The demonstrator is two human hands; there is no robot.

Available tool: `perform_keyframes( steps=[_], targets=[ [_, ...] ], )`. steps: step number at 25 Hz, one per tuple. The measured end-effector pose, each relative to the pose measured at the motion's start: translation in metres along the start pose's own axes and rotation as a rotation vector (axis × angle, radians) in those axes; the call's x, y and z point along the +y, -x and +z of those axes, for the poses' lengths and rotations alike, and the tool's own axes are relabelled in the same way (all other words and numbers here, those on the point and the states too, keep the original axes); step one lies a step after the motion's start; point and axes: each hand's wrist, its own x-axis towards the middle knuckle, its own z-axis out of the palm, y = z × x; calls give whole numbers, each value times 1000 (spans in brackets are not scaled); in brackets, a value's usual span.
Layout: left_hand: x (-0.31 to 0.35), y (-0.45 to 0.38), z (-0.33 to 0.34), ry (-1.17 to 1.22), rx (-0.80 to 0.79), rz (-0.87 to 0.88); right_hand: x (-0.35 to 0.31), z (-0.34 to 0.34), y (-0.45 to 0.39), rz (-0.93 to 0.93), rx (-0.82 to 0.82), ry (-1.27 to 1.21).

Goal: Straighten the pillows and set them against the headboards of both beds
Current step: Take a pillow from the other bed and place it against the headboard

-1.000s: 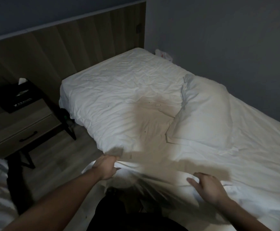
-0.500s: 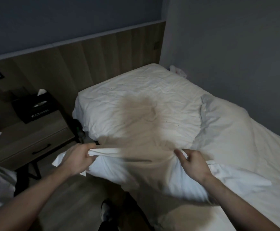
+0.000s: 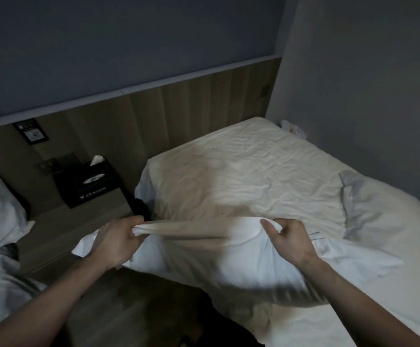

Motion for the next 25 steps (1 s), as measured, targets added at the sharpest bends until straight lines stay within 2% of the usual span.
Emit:
perform_keyframes(
  steps=[6,13,16,19,21,23,25],
  targets=[
    [-34,-53,-20,3,29,-12,-34,26,-71,-47,-31,33],
    [-83,-161,-25,-11,74,-113,-79,69,-238,-190,-84,51],
    [-92,-239,-38,-34,142,-90,-106,75,-327,-273,-40,53],
    [-99,-319,-54,-77,173,-69,-128,76,-412,-349,71,140],
    [-105,-358,-54,-6,156,-24,-132,81,-459,-385,120,193],
    [-122,-381,-32,1,109,37,-116,98,-496,-437,77,191],
    [-150,-383,14,-50,32,73,-88,123,-508,-415,-60,194]
  ],
)
